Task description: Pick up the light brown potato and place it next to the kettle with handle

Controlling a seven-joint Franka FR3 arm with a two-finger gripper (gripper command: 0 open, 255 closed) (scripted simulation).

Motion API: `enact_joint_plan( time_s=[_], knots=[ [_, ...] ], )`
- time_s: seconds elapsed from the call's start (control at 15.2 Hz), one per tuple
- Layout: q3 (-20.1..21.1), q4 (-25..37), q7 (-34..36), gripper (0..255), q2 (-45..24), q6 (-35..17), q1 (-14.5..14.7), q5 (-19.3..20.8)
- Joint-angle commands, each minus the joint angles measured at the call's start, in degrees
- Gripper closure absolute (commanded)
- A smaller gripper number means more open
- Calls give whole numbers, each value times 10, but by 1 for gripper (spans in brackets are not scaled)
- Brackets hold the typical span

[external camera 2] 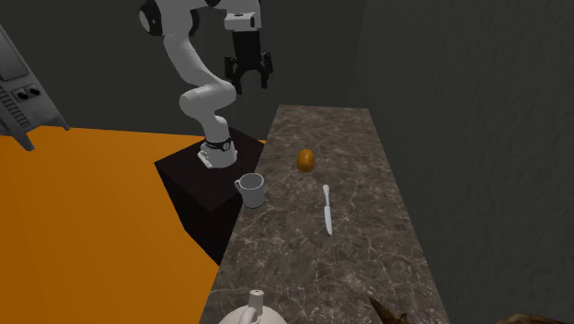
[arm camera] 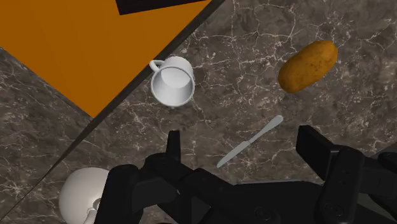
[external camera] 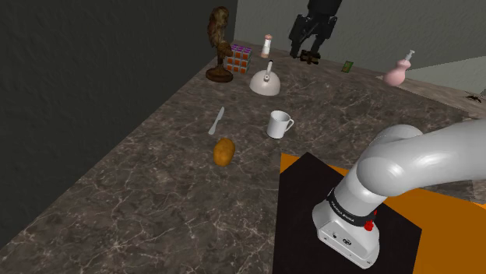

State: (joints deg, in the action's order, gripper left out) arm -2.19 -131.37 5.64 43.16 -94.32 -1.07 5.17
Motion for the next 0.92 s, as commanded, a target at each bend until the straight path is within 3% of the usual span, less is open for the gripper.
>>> enact_joint_plan(
  time_s=[0.0, 0.4, 0.86],
  knots=[
    [0, 0, 0, 0, 0, 0, 0, 0],
    [101, -27, 156, 0, -51, -17, -7, -15],
    [208, -13, 340, 0, -166, -35, -17, -25]
  ],
)
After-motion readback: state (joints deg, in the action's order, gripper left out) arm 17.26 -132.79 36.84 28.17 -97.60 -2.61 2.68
